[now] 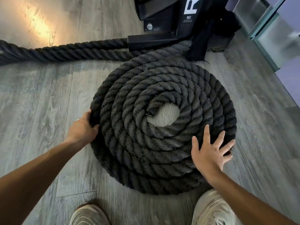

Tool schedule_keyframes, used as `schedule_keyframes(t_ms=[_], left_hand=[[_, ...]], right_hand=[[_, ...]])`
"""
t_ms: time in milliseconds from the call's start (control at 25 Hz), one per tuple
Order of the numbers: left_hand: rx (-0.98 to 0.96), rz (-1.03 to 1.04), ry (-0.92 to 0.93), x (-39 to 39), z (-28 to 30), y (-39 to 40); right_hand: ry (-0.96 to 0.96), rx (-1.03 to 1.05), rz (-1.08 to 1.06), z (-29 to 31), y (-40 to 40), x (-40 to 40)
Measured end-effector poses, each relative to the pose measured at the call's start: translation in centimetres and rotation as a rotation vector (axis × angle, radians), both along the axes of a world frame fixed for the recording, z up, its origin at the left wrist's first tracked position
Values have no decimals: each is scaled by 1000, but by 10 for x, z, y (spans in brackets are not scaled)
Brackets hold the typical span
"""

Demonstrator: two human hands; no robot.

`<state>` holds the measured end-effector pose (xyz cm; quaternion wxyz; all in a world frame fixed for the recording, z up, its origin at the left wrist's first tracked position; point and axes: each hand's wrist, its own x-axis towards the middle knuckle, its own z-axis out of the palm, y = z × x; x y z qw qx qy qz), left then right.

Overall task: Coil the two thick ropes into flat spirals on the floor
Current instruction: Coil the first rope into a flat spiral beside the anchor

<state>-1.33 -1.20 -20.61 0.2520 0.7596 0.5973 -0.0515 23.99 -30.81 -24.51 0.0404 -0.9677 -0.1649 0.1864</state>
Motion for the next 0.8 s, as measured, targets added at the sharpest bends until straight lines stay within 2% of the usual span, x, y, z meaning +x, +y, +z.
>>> schedule_keyframes(t_ms=[120,240,320,400,600,800], left_hand=[[-44,-9,-76,10,3,-30],[-231,30,-214,25,-1,-65],[-269,28,-217,36,-3,-74],[-214,29,-210,45,-6,-64],[-242,14,-311,69,2,-15],[-156,37,-247,89,-11,-18]], right_hand=[[1,-26,70,3,-7,53],[93,-24,111,21,-14,133],[56,-59,93,36,-12,158],[-54,-53,68,38,2,136],[2,-26,20,6,23,-8],[-100,-56,77,-1,12,8]])
